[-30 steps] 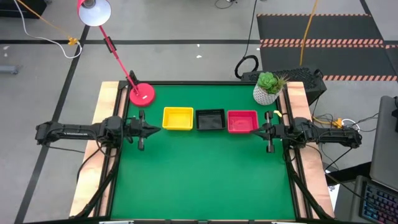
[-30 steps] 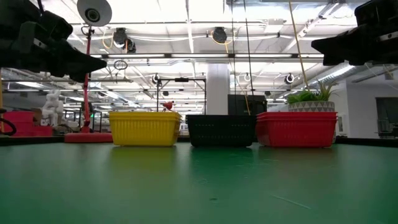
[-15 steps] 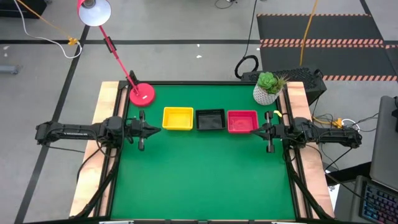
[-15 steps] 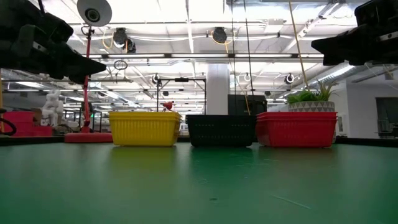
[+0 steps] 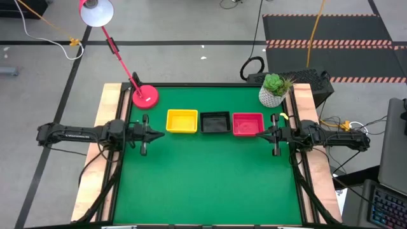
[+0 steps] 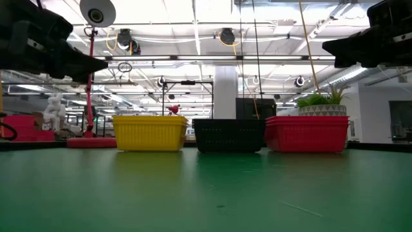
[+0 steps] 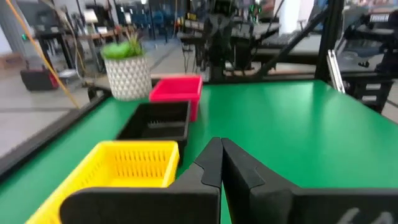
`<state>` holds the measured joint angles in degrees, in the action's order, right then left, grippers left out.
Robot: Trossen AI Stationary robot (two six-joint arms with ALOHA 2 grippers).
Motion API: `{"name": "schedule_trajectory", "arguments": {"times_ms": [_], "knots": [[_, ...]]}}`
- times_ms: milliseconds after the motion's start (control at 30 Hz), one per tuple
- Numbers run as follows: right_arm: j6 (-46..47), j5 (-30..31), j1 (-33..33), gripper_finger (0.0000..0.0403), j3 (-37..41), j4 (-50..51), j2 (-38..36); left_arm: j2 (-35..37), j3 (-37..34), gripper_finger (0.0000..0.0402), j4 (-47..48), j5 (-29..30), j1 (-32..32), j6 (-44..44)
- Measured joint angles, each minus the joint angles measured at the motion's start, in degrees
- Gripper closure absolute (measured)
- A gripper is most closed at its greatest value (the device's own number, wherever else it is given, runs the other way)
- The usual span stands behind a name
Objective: Stack baskets by color
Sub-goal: Return to Home Position
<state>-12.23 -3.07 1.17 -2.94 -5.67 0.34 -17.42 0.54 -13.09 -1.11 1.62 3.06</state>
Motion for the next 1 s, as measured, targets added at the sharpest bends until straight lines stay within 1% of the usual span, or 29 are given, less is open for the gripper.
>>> {"name": "schedule_trajectory", "arguments": {"times_ms": [100, 233, 533, 667, 900, 1000], "knots": [[-0.02, 0.0, -0.01, 0.0403, 0.0, 0.0, 0.0, 1.4, 0.02, 0.04, -1.83, 0.73, -0.39, 1.02], [-0.02, 0.0, 0.0, 0.0403, 0.0, 0.0, 0.0, 4.46, 0.04, 0.04, -1.32, 0.64, -0.43, 1.26], [0.0, 0.0, 0.0, 0.0403, 0.0, 0.0, 0.0, 11.9, 0.04, 0.04, 6.92, 0.24, -0.43, 1.12], [-0.02, 0.01, -0.01, 0.0403, 0.0, 0.0, 0.0, 14.16, 0.06, 0.0397, 11.78, 0.86, -0.43, 1.34], [-0.02, 0.02, 0.0, 0.0403, 0.0, 0.0, 0.0, 14.4, 0.3, 0.04, 12.82, 1.53, -0.04, 2.37], [-0.02, 0.02, 0.0, 0.0403, 0.0, 0.0, 0.0, 14.05, 0.3, 0.0393, 12.8, 1.53, -0.04, 2.41]]}}
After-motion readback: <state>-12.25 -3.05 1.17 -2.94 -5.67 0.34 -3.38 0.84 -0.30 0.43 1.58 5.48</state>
